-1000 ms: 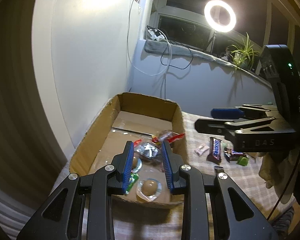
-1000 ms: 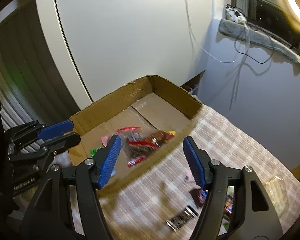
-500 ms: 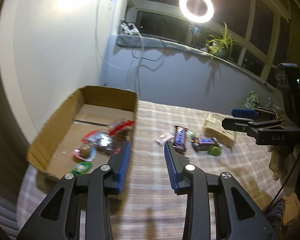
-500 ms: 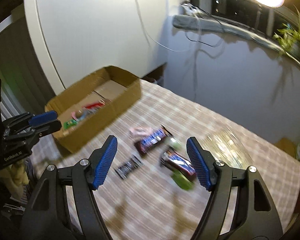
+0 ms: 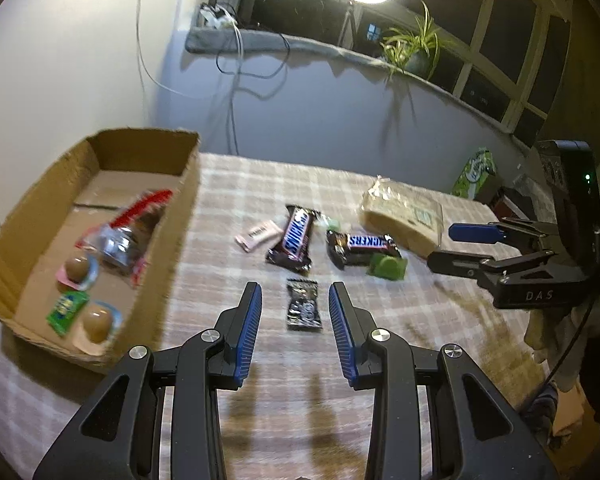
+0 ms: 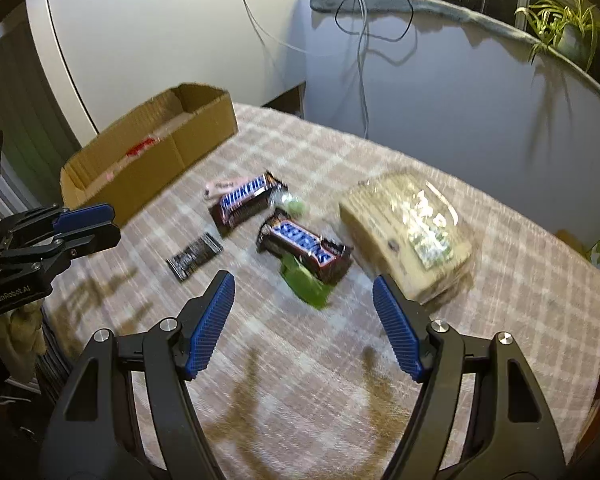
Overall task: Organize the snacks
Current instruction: 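Grasp the dark wrapped candy with left tool while right tool grasps the green candy, then carry the dark candy and green candy into the box and release both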
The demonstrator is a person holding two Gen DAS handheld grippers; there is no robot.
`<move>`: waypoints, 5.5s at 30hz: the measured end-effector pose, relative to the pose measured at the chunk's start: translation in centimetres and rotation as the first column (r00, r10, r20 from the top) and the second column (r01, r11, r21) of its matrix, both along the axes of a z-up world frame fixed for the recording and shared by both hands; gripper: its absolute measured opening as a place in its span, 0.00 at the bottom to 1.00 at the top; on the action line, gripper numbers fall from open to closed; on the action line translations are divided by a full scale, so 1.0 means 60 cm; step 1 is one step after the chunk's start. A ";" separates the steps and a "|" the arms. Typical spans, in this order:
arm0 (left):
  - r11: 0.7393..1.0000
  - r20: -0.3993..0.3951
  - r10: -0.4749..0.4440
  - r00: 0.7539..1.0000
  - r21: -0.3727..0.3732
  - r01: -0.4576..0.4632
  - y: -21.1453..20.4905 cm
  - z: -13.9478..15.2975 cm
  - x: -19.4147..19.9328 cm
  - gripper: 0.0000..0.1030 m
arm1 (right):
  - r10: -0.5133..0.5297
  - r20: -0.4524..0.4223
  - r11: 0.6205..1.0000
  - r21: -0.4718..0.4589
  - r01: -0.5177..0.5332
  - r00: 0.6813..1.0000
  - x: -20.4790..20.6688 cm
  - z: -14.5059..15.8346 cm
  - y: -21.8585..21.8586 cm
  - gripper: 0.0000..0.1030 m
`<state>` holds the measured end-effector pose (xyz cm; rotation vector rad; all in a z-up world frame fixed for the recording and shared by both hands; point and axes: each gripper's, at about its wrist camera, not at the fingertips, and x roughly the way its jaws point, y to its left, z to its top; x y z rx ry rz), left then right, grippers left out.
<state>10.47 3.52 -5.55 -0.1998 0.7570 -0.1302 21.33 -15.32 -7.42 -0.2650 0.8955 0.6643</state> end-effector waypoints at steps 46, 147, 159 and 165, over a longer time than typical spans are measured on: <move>0.996 -0.127 -0.035 0.991 0.072 0.045 -0.045 -0.085 0.068 0.22 | 0.010 -0.069 0.999 -0.043 -0.013 0.998 0.011 -0.077 0.029 0.09; 0.965 0.072 0.250 0.966 0.058 -0.254 0.291 0.026 0.085 0.22 | 0.265 0.004 0.961 0.079 -0.264 0.964 0.134 0.005 0.450 0.08; 0.963 0.075 0.260 0.963 0.060 -0.264 0.295 0.028 0.086 0.23 | 0.259 0.019 0.964 0.058 -0.260 0.966 0.130 0.010 0.452 0.27; 0.960 0.077 0.265 0.961 0.068 -0.270 0.294 0.030 0.082 0.27 | 0.238 0.041 0.969 0.059 -0.240 0.970 0.129 0.018 0.443 0.46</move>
